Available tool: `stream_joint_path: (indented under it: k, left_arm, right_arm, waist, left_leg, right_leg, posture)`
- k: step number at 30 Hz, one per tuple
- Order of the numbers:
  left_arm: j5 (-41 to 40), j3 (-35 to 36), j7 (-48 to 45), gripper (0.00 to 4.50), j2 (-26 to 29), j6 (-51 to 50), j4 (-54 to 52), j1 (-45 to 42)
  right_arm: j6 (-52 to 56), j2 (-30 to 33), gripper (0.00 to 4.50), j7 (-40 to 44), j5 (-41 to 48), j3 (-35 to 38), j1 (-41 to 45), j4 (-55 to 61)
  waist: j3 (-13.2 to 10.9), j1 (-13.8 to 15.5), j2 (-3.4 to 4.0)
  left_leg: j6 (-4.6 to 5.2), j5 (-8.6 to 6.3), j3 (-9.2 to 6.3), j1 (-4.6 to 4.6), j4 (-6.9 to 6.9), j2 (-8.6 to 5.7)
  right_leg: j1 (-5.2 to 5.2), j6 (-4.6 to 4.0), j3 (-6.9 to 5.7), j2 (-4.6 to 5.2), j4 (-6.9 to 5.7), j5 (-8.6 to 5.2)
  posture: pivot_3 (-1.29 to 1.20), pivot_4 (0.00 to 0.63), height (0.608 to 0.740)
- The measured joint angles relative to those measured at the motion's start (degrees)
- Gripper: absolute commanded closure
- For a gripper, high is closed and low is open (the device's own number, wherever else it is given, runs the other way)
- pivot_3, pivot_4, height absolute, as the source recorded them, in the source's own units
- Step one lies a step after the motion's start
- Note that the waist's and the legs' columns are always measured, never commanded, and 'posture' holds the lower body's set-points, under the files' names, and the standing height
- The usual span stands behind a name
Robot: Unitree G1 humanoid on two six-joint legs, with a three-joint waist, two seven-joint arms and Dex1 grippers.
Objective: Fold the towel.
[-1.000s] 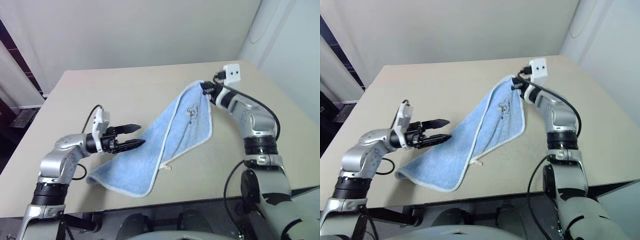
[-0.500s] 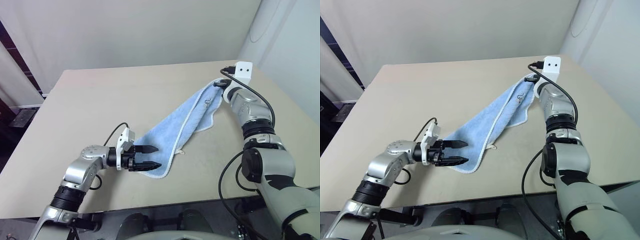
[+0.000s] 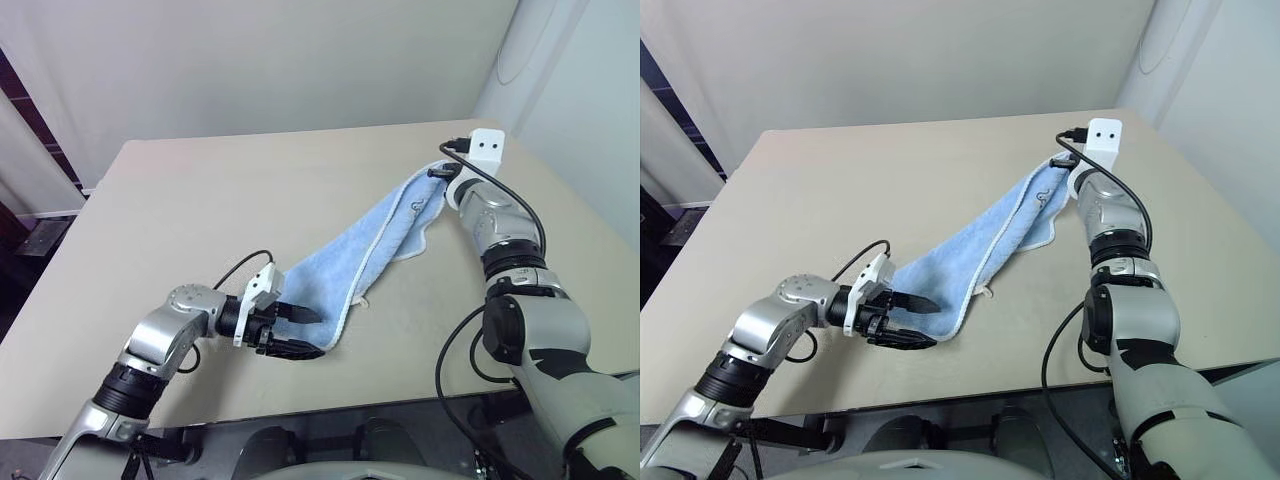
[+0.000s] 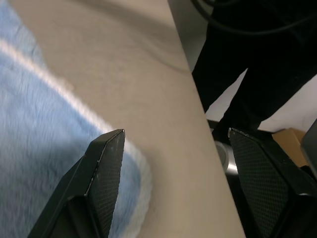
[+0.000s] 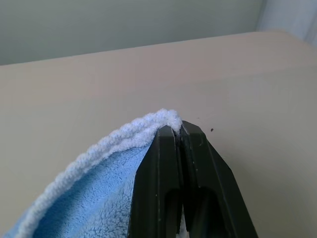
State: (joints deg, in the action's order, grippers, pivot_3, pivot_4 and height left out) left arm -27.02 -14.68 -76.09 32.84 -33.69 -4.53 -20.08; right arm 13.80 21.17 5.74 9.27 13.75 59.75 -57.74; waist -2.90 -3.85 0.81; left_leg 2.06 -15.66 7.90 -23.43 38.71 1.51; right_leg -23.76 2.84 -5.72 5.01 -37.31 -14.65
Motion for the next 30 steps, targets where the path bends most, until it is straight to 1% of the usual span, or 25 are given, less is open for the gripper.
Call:
stream_joint_path:
  k: [3, 7, 9, 11, 16, 18, 22, 26, 28, 29, 30]
  left_arm:
    - [1.1, -0.3, -1.6, 0.98, 1.5, 1.0, 3.0, -1.7]
    - [3.0, -0.3, -3.7, 0.98, 0.5, 7.7, 9.9, -1.7]
    - [3.8, -0.3, -4.2, 0.62, -0.4, 10.9, 11.8, -1.7]
    - [4.0, -0.2, -4.7, 0.05, -1.5, 13.2, 12.8, -1.2]
    - [3.8, 0.0, -4.2, 0.02, -6.9, 17.1, 14.1, 0.5]
    - [4.4, 0.0, -4.9, 0.02, -8.0, 20.6, 17.1, 0.2]
    - [9.1, -0.3, -9.0, 0.02, -9.2, 34.0, 33.6, -2.9]
    - [12.7, -1.1, -12.4, 0.02, -10.9, 49.1, 44.6, -6.7]
    - [14.8, -1.9, -12.4, 0.02, -11.9, 56.3, 48.9, -8.0]
    - [15.6, -1.9, -12.2, 0.02, -12.6, 59.1, 50.8, -8.3]
    - [16.0, -1.9, -11.9, 0.02, -13.0, 60.7, 52.4, -8.7]
  right_arm:
    - [0.0, 0.2, 4.48, 0.0, 0.0, 0.0, -0.1, 0.0]
    - [0.0, 0.3, 4.48, 0.0, -0.2, -0.1, -0.6, 0.1]
    - [0.0, 0.3, 4.5, 0.0, -0.2, -0.2, -1.2, 0.2]
    - [0.0, 0.3, 4.5, 0.0, -0.2, -0.2, -1.5, 0.2]
    - [0.0, 0.4, 4.5, 0.4, -0.9, -0.8, -2.7, 1.0]
    - [0.1, 0.4, 4.5, 0.5, -1.2, -1.0, -3.2, 1.4]
    - [0.3, 0.5, 4.5, 0.6, -1.5, -1.6, -3.9, 1.9]
    - [0.5, 0.5, 4.5, 0.7, -1.8, -2.1, -4.1, 3.0]
    - [0.6, 0.6, 4.5, 0.7, -1.9, -2.1, -4.2, 3.5]
    - [0.7, 0.7, 4.5, 0.6, -2.1, -2.1, -4.2, 3.6]
    - [0.7, 0.8, 4.5, 0.6, -2.2, -2.1, -4.4, 3.7]
  waist:
    - [0.0, -0.1, 0.01]
    - [0.0, -0.1, 0.01]
    - [0.0, 0.0, 0.01]
    - [0.0, 0.0, 0.01]
    - [0.0, 0.0, 0.01]
    - [0.0, 0.0, 0.02]
    - [0.0, -0.1, 0.02]
    - [0.1, 0.1, 0.08]
    - [0.3, 0.2, 0.37]
    - [0.4, 0.4, 0.61]
    - [0.4, 0.6, 0.65]
  left_leg:
    - [-0.05, 0.03, 0.01, 0.03, -0.03, 0.02]
    - [-0.08, 0.05, 0.02, 0.03, -0.05, 0.05]
    - [-0.08, 0.05, 0.03, 0.03, -0.05, 0.04]
    - [-0.08, 0.05, 0.05, 0.02, -0.04, 0.04]
    - [-0.07, 0.04, 0.07, 0.03, -0.04, 0.04]
    - [-0.06, 0.04, 0.07, 0.06, -0.04, 0.05]
    - [0.13, -0.07, 0.08, 0.07, -0.03, 0.08]
    - [0.14, -0.08, 0.08, 0.14, 0.02, 0.08]
    - [0.17, -0.1, 0.08, 0.38, 0.02, 0.08]
    - [0.18, -0.12, 0.09, 0.63, 0.01, 0.06]
    - [0.17, -0.14, 0.09, 0.92, -0.01, 0.07]
  right_leg:
    - [-0.01, 0.0, 0.02, -0.05, -0.01, 0.0]
    - [-0.03, 0.0, 0.03, -0.08, -0.01, 0.0]
    - [-0.02, 0.0, 0.03, -0.05, 0.0, 0.0]
    - [-0.02, 0.0, 0.04, -0.03, 0.02, 0.0]
    - [-0.02, -0.01, 0.06, -0.02, 0.02, 0.0]
    - [-0.02, -0.01, 0.06, -0.03, -0.02, 0.0]
    - [-0.06, -0.06, 0.06, -0.07, -0.1, 0.04]
    - [0.04, -0.08, 0.06, -0.04, -0.1, 0.05]
    - [0.29, -0.12, 0.05, 0.01, -0.04, 0.06]
    - [0.52, -0.15, 0.05, 0.05, 0.0, 0.06]
    - [0.58, -0.18, 0.05, 0.07, 0.03, 0.03]
  posture:
    - [0.0, 0.0, 0.74]
    - [0.0, 0.0, 0.74]
    - [0.0, 0.0, 0.74]
    - [0.0, 0.0, 0.74]
    - [0.0, 0.0, 0.74]
    - [0.0, 0.0, 0.74]
    - [0.0, 0.0, 0.74]
    - [0.0, 0.0, 0.74]
    - [0.0, 0.0, 0.74]
    - [0.0, 0.0, 0.74]
    - [0.0, 0.0, 0.74]
